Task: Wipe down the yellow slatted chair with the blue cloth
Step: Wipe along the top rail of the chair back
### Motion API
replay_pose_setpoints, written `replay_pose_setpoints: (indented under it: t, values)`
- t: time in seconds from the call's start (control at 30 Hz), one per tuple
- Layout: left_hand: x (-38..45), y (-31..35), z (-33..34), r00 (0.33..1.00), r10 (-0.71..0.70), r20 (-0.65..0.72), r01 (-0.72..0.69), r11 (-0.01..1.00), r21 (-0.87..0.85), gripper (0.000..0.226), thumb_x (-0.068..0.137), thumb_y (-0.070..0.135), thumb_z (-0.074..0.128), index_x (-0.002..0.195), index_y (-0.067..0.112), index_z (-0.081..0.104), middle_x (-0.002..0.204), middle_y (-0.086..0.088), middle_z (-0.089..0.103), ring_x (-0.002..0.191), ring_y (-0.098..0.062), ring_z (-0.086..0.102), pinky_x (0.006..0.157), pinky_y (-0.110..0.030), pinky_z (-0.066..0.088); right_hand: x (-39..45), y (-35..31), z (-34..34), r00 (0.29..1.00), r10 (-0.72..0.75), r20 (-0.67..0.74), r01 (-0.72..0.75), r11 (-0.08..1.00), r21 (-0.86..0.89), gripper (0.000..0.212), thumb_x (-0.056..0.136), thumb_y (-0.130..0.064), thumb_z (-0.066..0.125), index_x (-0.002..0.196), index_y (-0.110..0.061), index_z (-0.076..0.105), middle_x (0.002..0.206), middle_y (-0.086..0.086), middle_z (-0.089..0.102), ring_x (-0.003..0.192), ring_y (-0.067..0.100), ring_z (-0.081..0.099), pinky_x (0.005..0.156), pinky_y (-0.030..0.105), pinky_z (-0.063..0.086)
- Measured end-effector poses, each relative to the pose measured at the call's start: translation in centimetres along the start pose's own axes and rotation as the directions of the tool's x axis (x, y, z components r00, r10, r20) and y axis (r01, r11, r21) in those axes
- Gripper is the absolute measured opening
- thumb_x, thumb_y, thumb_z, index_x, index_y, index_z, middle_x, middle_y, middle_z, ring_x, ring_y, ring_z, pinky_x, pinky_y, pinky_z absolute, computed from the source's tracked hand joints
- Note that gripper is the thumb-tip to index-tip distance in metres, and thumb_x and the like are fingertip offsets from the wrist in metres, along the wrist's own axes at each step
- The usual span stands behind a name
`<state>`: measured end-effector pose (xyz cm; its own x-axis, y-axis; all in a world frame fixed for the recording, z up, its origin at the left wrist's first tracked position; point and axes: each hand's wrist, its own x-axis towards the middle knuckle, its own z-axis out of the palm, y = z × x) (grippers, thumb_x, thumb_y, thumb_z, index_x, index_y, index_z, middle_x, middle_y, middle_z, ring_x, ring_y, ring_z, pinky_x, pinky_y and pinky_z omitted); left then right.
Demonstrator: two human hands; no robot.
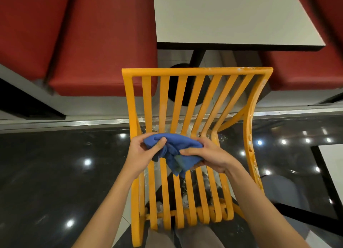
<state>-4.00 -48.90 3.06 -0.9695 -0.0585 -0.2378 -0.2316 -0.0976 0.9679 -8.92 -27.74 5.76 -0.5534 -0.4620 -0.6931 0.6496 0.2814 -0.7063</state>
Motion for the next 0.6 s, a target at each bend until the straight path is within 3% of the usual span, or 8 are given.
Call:
replay_pose_setpoints:
  t: [0.1, 0.23, 0.3, 0.43, 0.53, 0.6]
  values:
    - [-0.7, -0.6, -0.2, 0.983, -0.162, -0.091, 0.143, 0.972, -0.184, 0.022, 0.077, 0.029, 0.072, 0.085, 0.009, 0.072, 0.085, -0.009, 0.073, 0.088, -0.024, 0.071, 0.076, -0.037, 0.056, -1.0, 1.6, -0.2, 0.993, -0.022, -0.116, 0.026, 0.999, 0.037, 0.03, 0.083, -0.017, 0.074, 0.11, -0.006, 0.066, 0.104, 0.013, 0.073, 0.095, 0.027, 0.071, 0.076, 0.045, 0.06]
    - [-1.6, -1.5, -0.2, 0.955, -0.291, -0.052, 0.27, 0.931, -0.244, 0.018, 0.081, 0.018, 0.07, 0.082, 0.0, 0.067, 0.077, -0.012, 0.07, 0.081, -0.023, 0.07, 0.07, -0.031, 0.058, -1.3, 3.4, -0.1, 0.97, -0.035, -0.242, 0.066, 0.991, 0.119, 0.028, 0.084, -0.022, 0.072, 0.108, -0.007, 0.069, 0.101, 0.008, 0.075, 0.096, 0.023, 0.071, 0.072, 0.03, 0.057]
    - [-1.9, -1.9, -0.2, 0.928, -0.373, -0.001, 0.357, 0.888, -0.29, 0.01, 0.086, 0.002, 0.065, 0.094, -0.006, 0.066, 0.086, -0.016, 0.07, 0.083, -0.024, 0.07, 0.066, -0.03, 0.059, -1.0, 4.4, 0.0, 0.954, -0.059, -0.293, 0.125, 0.969, 0.212, 0.026, 0.086, -0.019, 0.069, 0.109, -0.008, 0.069, 0.105, 0.007, 0.075, 0.101, 0.022, 0.07, 0.08, 0.029, 0.054]
    - [-2.6, -2.2, -0.2, 0.891, -0.432, 0.142, 0.45, 0.79, -0.417, 0.039, 0.076, -0.016, 0.054, 0.114, -0.01, 0.059, 0.109, -0.023, 0.067, 0.091, -0.031, 0.07, 0.067, -0.034, 0.061, -1.2, 5.9, -0.2, 0.962, -0.12, -0.243, 0.218, 0.876, 0.43, 0.037, 0.085, -0.014, 0.069, 0.12, -0.006, 0.062, 0.118, 0.01, 0.069, 0.112, 0.026, 0.065, 0.096, 0.04, 0.051]
    - [-3.2, -2.2, 0.0, 0.899, -0.386, 0.207, 0.438, 0.788, -0.433, 0.048, 0.076, -0.02, 0.051, 0.12, -0.005, 0.059, 0.12, -0.021, 0.066, 0.106, -0.035, 0.066, 0.076, -0.039, 0.06, -2.2, 6.2, -0.8, 0.96, -0.178, -0.216, 0.245, 0.908, 0.341, 0.052, 0.076, -0.011, 0.078, 0.123, -0.007, 0.056, 0.118, 0.009, 0.069, 0.112, 0.028, 0.064, 0.093, 0.039, 0.055]
    - [-3.4, -2.4, 0.2, 0.932, -0.317, 0.175, 0.361, 0.85, -0.384, 0.046, 0.08, -0.018, 0.051, 0.12, 0.0, 0.064, 0.125, -0.017, 0.065, 0.117, -0.033, 0.062, 0.084, -0.04, 0.059, -2.6, 6.1, -1.2, 0.94, -0.246, -0.237, 0.283, 0.949, 0.139, 0.043, 0.072, -0.011, 0.082, 0.109, -0.008, 0.06, 0.101, 0.0, 0.073, 0.102, 0.023, 0.068, 0.083, 0.032, 0.057]
